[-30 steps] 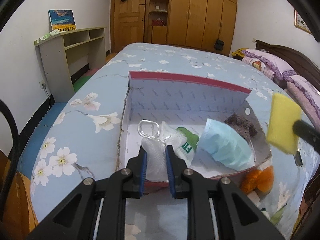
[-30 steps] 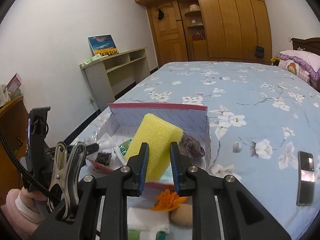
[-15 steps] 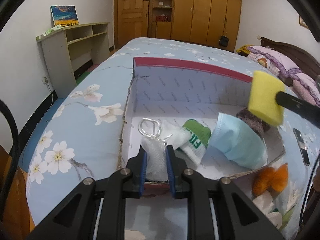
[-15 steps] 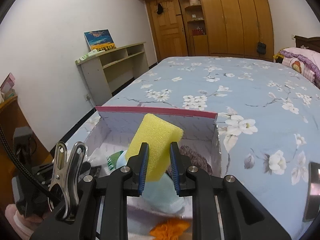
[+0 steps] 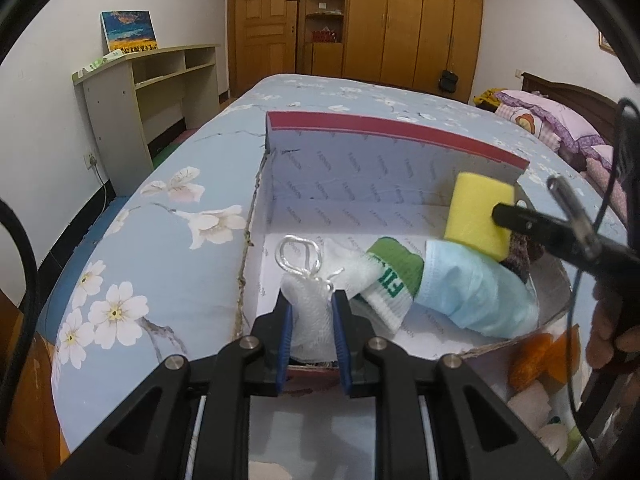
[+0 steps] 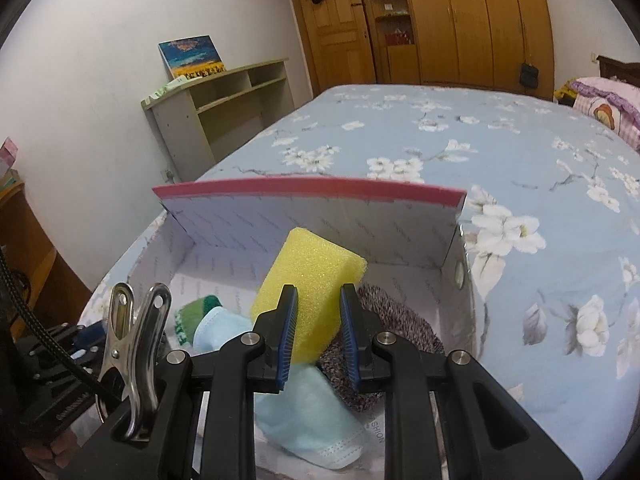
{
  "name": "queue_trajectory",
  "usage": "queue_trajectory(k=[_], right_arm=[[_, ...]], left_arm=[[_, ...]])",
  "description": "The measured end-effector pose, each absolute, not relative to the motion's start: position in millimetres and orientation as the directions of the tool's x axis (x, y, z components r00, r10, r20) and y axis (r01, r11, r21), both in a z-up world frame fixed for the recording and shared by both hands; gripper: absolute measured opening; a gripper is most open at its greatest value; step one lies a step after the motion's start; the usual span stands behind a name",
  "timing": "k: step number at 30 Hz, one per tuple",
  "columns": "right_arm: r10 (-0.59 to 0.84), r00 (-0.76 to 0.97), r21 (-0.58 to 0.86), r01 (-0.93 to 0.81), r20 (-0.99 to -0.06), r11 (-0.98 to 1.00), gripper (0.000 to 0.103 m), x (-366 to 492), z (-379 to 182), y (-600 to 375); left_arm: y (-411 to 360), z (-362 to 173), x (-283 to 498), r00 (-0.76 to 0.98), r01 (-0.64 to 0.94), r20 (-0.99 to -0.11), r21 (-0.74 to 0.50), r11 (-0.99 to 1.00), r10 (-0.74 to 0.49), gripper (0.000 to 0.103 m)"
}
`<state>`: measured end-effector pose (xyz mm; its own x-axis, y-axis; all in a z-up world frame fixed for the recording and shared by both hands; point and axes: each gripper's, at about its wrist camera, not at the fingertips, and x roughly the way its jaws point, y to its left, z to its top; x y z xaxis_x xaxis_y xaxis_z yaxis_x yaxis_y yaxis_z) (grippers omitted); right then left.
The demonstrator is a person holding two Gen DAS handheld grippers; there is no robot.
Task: Organize soft objects
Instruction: 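Open both grippers to drop the sponge and mesh bag into the box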
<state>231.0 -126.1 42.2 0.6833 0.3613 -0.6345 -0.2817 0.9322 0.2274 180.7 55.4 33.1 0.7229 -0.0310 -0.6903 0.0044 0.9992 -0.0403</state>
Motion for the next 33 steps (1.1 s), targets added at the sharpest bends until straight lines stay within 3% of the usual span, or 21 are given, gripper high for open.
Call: queue_trajectory(k=[10, 12, 15, 21, 33], right_arm=[[0.393, 0.665, 0.287, -0.270, -0.635, 0.919, 0.023, 231.5, 33.0, -135.2], [0.393, 0.664, 0.287, -0.269, -0.636, 0.920, 0.025, 231.9, 33.5, -135.9], [0.390, 0.678, 0.285, -0.268, -0.624, 0.920, 0.037, 229.1, 37.4, -137.2], [0.395, 0.684, 0.298, -0.262, -0.613, 0.918, 0.042, 222.4, 42.1, -142.2], [0.392, 0.724, 0.255, -0.298, -0.568, 0.920, 0.045, 190.3, 67.9, -142.7]], left_arm=[[45.5, 32.6, 179.3, 0.725, 0.016, -0.688, 0.004, 1.000, -0.009, 0.027], [45.6, 33.5, 178.2, 0.724, 0.026, -0.689, -0.010, 1.000, -0.025, 0.038], [43.5, 36.2, 174.1, 0.728, 0.047, -0.684, -0.020, 0.999, -0.048, 0.050], [36.8, 44.5, 165.7, 0.735, 0.070, -0.674, -0.022, 0.997, -0.067, 0.060], [30.0, 58.7, 149.9, 0.749, 0.081, -0.659, -0.009, 0.997, -0.067, 0.068]])
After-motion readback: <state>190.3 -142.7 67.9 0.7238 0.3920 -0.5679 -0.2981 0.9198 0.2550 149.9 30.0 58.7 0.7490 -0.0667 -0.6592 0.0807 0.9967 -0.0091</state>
